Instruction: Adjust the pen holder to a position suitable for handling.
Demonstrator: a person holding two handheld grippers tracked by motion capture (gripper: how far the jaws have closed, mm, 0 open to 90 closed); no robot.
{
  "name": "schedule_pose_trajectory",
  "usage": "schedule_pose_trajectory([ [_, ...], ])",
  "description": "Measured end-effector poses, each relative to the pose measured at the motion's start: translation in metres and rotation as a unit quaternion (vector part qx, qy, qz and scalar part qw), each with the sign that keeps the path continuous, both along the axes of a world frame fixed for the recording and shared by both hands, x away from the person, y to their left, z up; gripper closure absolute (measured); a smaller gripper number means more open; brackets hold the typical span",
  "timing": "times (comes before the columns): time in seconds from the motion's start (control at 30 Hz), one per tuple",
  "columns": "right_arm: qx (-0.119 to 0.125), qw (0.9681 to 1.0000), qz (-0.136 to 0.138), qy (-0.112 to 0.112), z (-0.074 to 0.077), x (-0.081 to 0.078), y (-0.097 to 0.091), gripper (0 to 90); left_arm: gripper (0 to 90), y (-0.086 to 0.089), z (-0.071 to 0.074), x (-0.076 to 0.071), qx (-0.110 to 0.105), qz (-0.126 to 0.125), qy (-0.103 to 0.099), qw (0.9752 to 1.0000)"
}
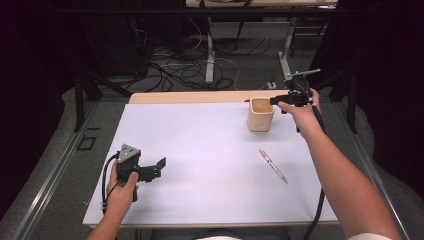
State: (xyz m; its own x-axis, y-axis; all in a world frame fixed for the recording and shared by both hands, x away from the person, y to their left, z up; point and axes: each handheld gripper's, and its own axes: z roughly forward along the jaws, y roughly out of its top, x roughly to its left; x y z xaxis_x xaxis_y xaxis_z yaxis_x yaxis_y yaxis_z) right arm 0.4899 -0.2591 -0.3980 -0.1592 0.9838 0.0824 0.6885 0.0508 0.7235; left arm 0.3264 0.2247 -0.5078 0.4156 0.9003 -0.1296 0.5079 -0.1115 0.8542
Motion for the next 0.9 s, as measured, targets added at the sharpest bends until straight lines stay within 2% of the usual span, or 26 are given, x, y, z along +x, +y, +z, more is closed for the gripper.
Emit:
schedule_pose_trajectory([
  [0.07,-0.008,0.9999,-0.005,-0.006,-0.002,0.003,0.0,26.0,0.3,0.0,0.0,0.0,0.001,0.0,0.002,1.0],
  [0.23,-0.007,0.9999,-0.005,-0.006,-0.008,0.013,0.0,27.3,0.3,0.0,-0.001,0.001,0.003,-0.001,0.003,1.0],
  [0.47,-0.009,0.9999,-0.006,0.01,-0.02,0.027,-0.002,32.3,0.3,0.0,-0.002,0.001,0.005,0.001,0.002,1.0],
  [0.57,-0.002,0.9999,-0.008,0.011,-0.025,0.032,-0.002,33.8,0.3,-0.001,-0.002,0.001,0.006,0.001,0.003,1.0],
  [0.67,-0.008,0.9998,-0.009,0.012,-0.029,0.037,-0.001,34.7,0.3,-0.001,-0.003,0.002,0.006,0.001,0.006,1.0],
  [0.9,-0.01,0.9997,-0.004,0.02,-0.035,0.041,0.001,37.8,0.3,-0.002,-0.003,0.001,0.008,-0.001,0.007,0.9999],
])
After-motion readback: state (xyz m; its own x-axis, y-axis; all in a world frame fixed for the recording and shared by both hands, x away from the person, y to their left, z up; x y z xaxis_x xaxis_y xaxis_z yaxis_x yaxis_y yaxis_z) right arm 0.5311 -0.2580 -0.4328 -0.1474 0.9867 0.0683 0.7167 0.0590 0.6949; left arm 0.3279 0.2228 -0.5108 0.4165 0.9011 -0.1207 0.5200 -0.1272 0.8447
